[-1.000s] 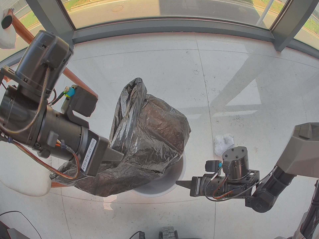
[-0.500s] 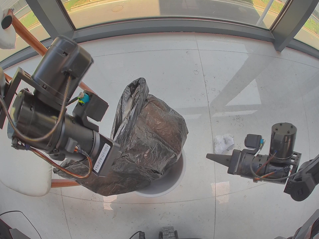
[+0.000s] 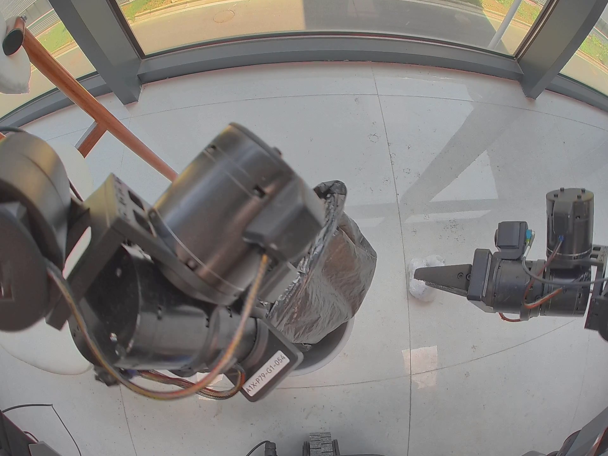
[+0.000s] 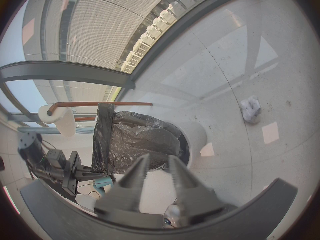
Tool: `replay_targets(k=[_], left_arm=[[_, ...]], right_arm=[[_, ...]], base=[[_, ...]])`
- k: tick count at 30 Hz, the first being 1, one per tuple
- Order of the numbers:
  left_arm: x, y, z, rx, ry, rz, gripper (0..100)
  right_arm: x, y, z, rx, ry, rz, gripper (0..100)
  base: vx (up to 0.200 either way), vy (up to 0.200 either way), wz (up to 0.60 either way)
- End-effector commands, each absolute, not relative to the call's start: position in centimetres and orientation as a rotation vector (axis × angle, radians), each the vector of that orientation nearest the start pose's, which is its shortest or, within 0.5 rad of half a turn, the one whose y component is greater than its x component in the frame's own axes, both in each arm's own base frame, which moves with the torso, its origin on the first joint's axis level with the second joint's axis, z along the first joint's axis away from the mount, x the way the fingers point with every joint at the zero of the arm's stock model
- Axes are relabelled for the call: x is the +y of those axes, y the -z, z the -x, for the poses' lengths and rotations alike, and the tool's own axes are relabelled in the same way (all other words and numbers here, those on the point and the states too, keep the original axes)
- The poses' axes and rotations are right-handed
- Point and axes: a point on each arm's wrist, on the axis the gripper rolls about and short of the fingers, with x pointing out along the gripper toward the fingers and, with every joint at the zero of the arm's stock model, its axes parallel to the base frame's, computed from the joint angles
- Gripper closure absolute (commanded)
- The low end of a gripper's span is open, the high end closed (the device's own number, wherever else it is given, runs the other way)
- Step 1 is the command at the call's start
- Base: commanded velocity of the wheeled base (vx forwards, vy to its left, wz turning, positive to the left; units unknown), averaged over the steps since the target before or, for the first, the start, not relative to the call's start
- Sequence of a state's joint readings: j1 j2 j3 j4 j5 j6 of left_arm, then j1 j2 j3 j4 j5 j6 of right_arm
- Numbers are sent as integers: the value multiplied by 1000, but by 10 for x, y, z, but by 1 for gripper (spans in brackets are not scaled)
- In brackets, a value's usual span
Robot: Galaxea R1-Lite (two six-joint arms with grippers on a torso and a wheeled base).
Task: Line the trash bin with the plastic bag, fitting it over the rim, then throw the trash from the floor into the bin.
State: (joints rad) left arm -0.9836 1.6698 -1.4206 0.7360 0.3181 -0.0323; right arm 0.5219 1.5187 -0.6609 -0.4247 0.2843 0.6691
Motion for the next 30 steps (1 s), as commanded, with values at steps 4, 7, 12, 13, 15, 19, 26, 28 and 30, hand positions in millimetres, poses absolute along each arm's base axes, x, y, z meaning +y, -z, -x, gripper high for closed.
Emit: replay_targets(k=[4,7,12,13,15,19,26,28,30], left_arm=[[-247,-220,-148,826,602,-688,100],[-250,-219,-145,823,613,-696,100],[-251,-218,-143,824,618,-699,100],[-252,-218,-144,824,618,-699,100],[-254,-216,-145,825,617,-700,100],[-255,-217,-145,823,617,-697,100],[-255,-217,-146,817,601,-698,100],[-255,-219,-146,812,600,-694,100],[-255,-219,-146,810,601,-692,100]], right_arm=[[139,-258,-218,738,-609,-551,0],[148,-265,-227,739,-621,-548,0],[165,-265,-230,753,-641,-527,0],[169,-262,-230,763,-643,-519,0],[177,-256,-231,784,-641,-502,0],[189,-242,-237,820,-620,-472,0],[200,-225,-234,846,-583,-402,0],[200,-218,-234,862,-577,-376,0],[199,-213,-234,870,-577,-352,0]], base=[[0,0,0],[0,0,0],[0,0,0],[0,0,0],[0,0,0],[0,0,0],[0,0,0],[0,0,0],[0,0,0]])
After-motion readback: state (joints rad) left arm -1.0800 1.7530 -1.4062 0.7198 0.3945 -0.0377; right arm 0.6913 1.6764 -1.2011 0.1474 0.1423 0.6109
